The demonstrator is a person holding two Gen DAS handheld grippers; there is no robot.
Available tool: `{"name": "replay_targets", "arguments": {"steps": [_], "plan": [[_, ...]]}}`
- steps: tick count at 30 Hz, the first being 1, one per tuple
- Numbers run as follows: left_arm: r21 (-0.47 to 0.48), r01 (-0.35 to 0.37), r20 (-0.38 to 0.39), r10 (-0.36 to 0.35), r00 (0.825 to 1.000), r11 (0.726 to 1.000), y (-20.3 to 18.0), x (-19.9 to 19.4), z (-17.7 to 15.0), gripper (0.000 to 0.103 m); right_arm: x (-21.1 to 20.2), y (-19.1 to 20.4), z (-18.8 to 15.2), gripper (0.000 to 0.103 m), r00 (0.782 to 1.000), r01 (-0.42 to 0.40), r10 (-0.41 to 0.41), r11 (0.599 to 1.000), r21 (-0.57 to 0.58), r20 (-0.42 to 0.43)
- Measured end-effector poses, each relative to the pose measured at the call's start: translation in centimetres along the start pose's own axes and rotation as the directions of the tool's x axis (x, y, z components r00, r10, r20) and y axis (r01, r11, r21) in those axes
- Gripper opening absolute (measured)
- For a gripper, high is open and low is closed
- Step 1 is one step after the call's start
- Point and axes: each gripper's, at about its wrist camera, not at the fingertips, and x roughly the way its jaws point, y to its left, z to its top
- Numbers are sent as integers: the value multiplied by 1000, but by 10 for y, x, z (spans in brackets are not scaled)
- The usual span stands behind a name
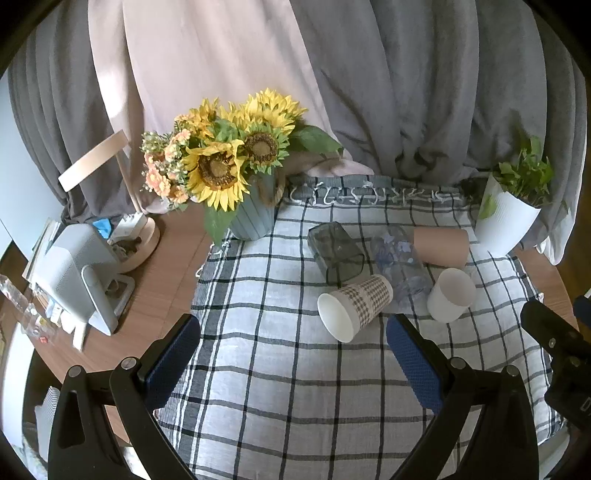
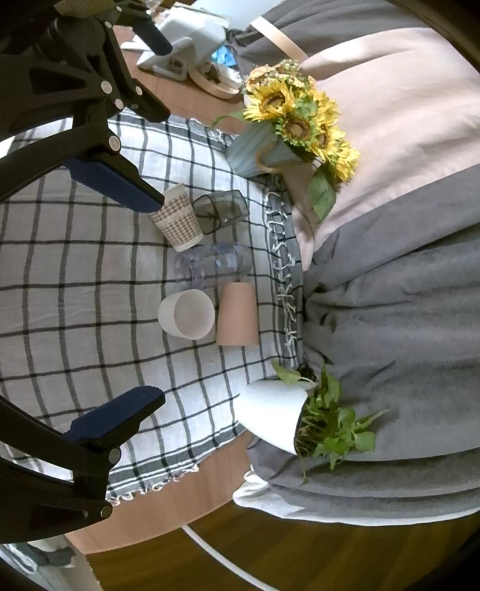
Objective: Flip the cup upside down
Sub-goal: 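Move the right tool toward the tan paper cup lying on its side, then close the right tool on the tan paper cup and lift it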
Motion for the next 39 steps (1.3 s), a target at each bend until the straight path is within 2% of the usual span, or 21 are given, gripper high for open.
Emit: {"name": "replay_targets", "arguments": {"steps": [5,12,17,21,26,33,34,36,38,39], "plan": [[-6,9,-14,-9,1000,1000,-4,9,7,103,14,-1,12,95,998,-61,61,998,-5,-33],[-22,12,-51,-13,999,1000,-14,35,26,103,48,1,36,95,990,-103,101,995,-18,-98],[-63,-8,-73,3,997,998,-25,60,46,103,75,3,62,95,984,-110,98,991,-79,-149],[-105,-48,-90,39,995,993,-36,84,64,103,104,8,92,95,973,-92,47,978,-189,-227],[-146,-116,-138,96,986,983,-50,114,77,103,148,14,125,95,931,-113,-19,935,-338,-365],[-116,-233,-249,199,948,965,-73,154,83,103,207,25,143,95,861,-194,-111,831,-521,-497],[-116,-258,-253,222,942,959,-76,157,84,103,218,28,143,95,836,-233,-128,797,-557,-533],[-133,-282,-254,242,936,950,-78,160,87,103,233,29,143,95,791,-298,-145,758,-581,-594],[-174,-280,-249,233,940,944,-80,161,89,102,245,30,144,95,759,-331,-180,721,-609,-626],[-194,-295,-259,241,935,936,-80,162,90,103,251,30,145,95,749,-342,-194,707,-619,-634]]}}
